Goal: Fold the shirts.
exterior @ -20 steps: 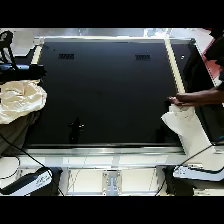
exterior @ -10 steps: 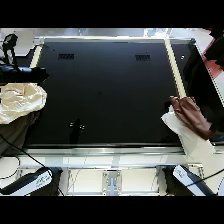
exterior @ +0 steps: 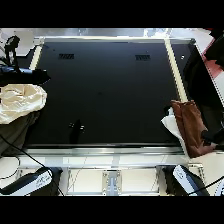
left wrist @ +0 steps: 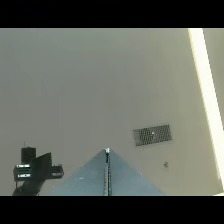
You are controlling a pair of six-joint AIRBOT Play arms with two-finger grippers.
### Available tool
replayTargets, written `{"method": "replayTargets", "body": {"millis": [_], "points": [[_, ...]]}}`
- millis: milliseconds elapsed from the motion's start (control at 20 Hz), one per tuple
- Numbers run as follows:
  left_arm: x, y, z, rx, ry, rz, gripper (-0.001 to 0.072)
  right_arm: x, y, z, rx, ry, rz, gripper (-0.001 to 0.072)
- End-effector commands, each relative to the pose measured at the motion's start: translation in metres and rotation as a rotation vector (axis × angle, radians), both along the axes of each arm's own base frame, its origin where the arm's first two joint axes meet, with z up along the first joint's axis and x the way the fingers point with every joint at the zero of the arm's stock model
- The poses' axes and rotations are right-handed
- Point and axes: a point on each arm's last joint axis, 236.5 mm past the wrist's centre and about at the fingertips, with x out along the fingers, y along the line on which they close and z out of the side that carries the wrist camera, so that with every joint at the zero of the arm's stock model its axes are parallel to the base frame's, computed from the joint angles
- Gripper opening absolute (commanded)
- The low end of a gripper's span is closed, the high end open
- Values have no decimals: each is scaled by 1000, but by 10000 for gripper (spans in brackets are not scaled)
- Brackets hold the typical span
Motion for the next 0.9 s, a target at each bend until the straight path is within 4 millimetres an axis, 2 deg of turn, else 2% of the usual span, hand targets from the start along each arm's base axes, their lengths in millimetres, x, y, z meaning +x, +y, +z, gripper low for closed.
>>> {"method": "replayTargets", "body": {"millis": [0,50,100,150,200,250,300,350,400,450,550,700,850], "points": [[0,0,0,0,1,-2,14,8,0,45,-17,-52,-42,428],[0,0,0,0,1,-2,14,29,2,68,-21,-168,-44,429],[0,0,0,1,1,-2,14,60,12,94,0,-332,-28,428],[0,0,0,0,1,-1,14,98,32,121,59,-529,5,428],[0,0,-1,-1,4,-1,14,144,64,157,162,-776,63,427],[1,0,-3,-2,9,-1,15,178,100,196,278,-998,151,427],[1,0,-6,-2,16,-2,15,201,135,236,370,-1187,277,426],[2,0,-8,-4,22,-2,14,212,165,264,438,-1305,384,426],[2,0,-10,-4,27,-3,15,218,189,279,482,-1367,471,426],[3,0,-11,-5,28,-3,14,221,205,282,498,-1377,520,426],[3,0,-11,-4,30,-3,15,224,228,268,496,-1324,604,426],[3,0,-12,-5,31,-3,14,219,251,240,493,-1204,710,426],[3,0,-12,-5,31,-3,15,210,266,232,523,-1155,762,426]]}}
